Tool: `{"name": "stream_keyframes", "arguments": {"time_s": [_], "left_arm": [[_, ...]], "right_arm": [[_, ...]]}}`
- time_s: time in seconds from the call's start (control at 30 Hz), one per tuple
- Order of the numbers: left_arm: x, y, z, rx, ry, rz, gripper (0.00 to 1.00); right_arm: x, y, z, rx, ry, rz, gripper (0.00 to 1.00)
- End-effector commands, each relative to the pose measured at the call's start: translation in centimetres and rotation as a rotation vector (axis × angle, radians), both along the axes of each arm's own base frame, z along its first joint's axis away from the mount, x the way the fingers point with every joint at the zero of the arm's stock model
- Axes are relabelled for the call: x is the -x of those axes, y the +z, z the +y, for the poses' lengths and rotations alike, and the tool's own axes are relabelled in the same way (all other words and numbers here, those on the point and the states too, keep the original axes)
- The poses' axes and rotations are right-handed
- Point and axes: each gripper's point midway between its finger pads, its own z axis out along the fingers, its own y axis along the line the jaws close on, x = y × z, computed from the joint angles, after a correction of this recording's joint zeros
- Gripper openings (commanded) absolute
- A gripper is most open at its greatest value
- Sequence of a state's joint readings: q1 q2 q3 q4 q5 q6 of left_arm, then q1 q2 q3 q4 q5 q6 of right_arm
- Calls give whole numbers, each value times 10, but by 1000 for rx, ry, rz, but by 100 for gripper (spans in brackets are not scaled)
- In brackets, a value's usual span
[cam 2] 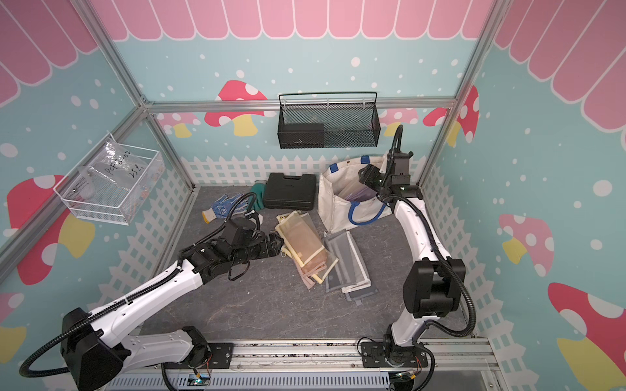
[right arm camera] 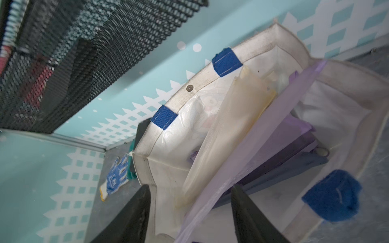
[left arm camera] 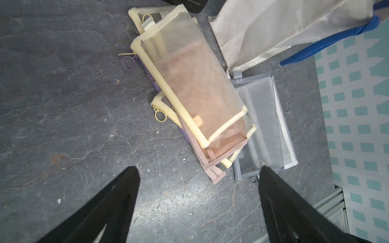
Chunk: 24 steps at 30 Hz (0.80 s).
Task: Put the pencil pouch into the canvas bag
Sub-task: Place the pencil pouch in the canvas bag.
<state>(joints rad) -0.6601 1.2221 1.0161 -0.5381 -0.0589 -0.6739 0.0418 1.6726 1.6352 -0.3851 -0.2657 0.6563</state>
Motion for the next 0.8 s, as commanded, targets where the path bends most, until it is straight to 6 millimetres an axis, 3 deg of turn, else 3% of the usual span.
{"name": "stream_keyframes", "arguments": {"time_s": [0.0, 0.23, 0.43, 0.5, 0.53, 0.6, 0.77], "left_arm": [[4, 2, -2, 18, -11, 30, 90], [2, 7, -6, 27, -23, 24, 89], [2, 19, -1, 40, 4, -2, 89], [2, 21, 0, 41, 7, -6, 89], [2, 22, 0, 42, 8, -6, 89], [2, 23, 1, 41, 11, -9, 89], [3, 18, 2, 36, 17, 5, 89]], "right_arm": [[9, -8, 13, 75, 97, 25, 54], [-13, -44, 41, 109, 185, 84, 47], [-24, -91, 40, 145, 163, 170, 39], [-25, -89, 40, 150, 163, 160, 39], [-31, -104, 40, 155, 170, 187, 38], [-34, -97, 40, 172, 174, 173, 39], [-31, -46, 51, 267, 206, 76, 43]]}}
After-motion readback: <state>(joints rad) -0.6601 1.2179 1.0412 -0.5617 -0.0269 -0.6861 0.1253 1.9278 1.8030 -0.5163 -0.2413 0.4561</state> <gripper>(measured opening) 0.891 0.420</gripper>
